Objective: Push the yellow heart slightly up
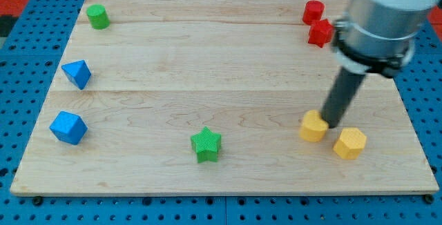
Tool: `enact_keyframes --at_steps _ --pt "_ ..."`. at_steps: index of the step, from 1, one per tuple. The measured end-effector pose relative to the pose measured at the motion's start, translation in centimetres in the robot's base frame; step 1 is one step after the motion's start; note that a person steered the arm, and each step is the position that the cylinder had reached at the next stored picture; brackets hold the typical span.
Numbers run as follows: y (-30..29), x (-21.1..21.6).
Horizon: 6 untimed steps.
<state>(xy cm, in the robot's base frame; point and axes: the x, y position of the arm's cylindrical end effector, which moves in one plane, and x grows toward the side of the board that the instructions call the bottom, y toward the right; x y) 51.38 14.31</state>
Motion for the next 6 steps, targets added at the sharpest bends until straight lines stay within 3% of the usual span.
enact_keyframes --at_steps 1,3,4,6 --pt "-3.6 1.4" --pt "-3.5 8.6" --pt "-8.8 6.6" --pt "-7.9 -2.9"
